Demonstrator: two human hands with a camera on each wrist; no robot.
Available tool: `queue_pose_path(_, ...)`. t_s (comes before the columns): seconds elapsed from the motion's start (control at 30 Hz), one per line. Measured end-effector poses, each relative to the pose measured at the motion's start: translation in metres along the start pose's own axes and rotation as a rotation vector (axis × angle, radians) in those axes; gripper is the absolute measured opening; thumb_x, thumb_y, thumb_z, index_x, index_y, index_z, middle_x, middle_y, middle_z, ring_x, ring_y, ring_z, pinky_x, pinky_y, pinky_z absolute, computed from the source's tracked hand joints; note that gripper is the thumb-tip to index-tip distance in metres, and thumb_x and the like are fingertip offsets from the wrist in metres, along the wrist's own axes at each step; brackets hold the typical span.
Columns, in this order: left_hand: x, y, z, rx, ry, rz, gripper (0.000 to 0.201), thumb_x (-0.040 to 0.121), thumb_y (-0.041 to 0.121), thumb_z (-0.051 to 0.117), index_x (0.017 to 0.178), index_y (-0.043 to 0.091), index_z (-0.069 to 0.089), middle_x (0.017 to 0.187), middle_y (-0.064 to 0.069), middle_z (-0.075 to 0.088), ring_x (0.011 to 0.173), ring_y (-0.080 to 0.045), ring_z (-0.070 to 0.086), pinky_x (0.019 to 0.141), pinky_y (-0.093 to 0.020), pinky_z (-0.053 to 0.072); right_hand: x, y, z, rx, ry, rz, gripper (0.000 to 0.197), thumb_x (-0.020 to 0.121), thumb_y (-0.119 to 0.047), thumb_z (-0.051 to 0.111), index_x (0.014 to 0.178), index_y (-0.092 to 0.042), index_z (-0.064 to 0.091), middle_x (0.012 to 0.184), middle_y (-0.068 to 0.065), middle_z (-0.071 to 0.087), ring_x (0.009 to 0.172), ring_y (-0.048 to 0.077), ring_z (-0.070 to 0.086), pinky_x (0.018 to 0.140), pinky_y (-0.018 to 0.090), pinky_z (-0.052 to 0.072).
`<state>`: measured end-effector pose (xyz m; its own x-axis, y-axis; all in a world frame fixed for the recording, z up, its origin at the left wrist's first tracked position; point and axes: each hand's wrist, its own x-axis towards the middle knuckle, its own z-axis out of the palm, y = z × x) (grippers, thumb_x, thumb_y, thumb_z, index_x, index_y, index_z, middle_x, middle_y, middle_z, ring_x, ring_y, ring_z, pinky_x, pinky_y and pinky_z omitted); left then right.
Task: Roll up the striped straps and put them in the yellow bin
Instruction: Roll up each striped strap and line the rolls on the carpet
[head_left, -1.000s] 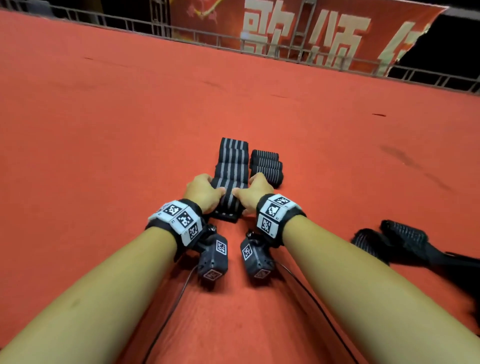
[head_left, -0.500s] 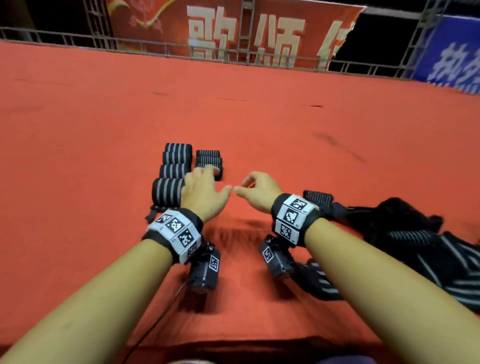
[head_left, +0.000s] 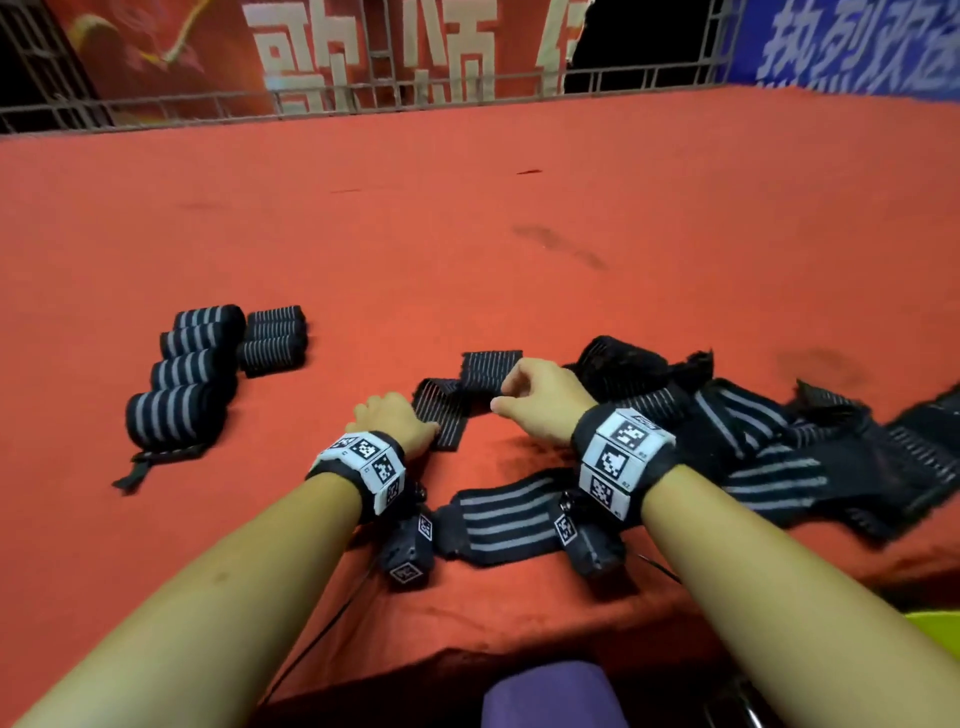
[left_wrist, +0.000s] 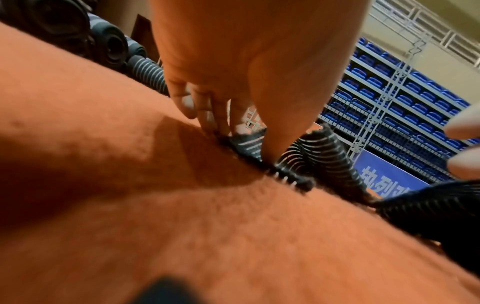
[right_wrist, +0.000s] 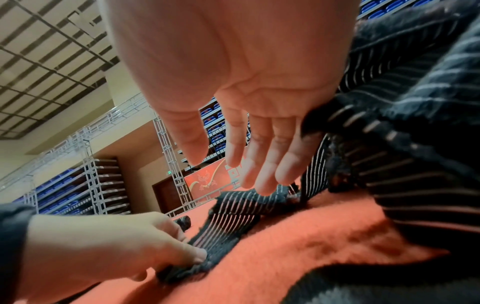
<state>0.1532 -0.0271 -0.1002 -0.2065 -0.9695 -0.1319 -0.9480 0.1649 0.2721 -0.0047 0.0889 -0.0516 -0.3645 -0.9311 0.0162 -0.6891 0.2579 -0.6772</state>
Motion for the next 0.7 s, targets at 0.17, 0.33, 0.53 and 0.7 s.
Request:
queue_pose_path(0.17, -0.002, 0.013, -0.025, -0.194, -0.058, 0.135, 0.017, 0.087, 0.028, 0.066, 0.089, 0.011, 0.065, 0.094, -0.011, 0.069, 0.088, -0.029, 0.064, 0.07, -0.03, 0.045, 0.007, -0.002, 0.007, 0.032, -0.003, -0.049, 0.023, 0.081, -0.033, 0.069, 0.096, -0.019, 0.058, 0.088, -0.002, 0.065, 0.083, 0.019, 0.063, 0.08, 0.039, 0.053)
queue_pose_path(0.33, -0.028, 0.027, -0.1, -0.475, 0.03, 0.303, 0.019, 0.084, 0.018, 0.07, 0.07, 0.015, 0.057, 0.062, -0.004, 0.06, 0.059, -0.02, 0.057, 0.061, -0.03, 0.044, 0.003, -0.024, 0.01, -0.142, -0.005, -0.193, 0.074, 0.071, -0.038, 0.074, 0.133, -0.024, 0.036, 0.11, 0.006, 0.055, 0.105, 0.028, 0.057, 0.087, 0.039, 0.049)
queue_pose_path(0.53, -0.092, 0.035, -0.199, -0.819, 0.065, 0.421, 0.017, 0.089, 0.009, 0.06, 0.072, 0.012, 0.06, 0.061, -0.003, 0.049, 0.044, -0.009, 0.045, 0.043, -0.016, 0.033, -0.012, -0.06, 0.007, -0.209, 0.273, -0.169, 0.07, 0.074, -0.048, 0.075, 0.127, -0.019, 0.041, 0.12, 0.009, 0.046, 0.115, 0.033, 0.047, 0.093, 0.041, 0.043)
queue_pose_path(0.7, -0.137, 0.014, -0.246, -0.96, 0.047, 0.517, 0.008, 0.09, 0.016, 0.062, 0.084, 0.011, 0.064, 0.082, -0.008, 0.059, 0.08, -0.022, 0.054, 0.055, -0.02, 0.044, -0.03, -0.095, 0.011, -0.009, 0.008, -0.265, 0.079, 0.066, -0.064, 0.075, 0.13, -0.029, 0.045, 0.108, 0.001, 0.055, 0.1, 0.02, 0.055, 0.089, 0.035, 0.047)
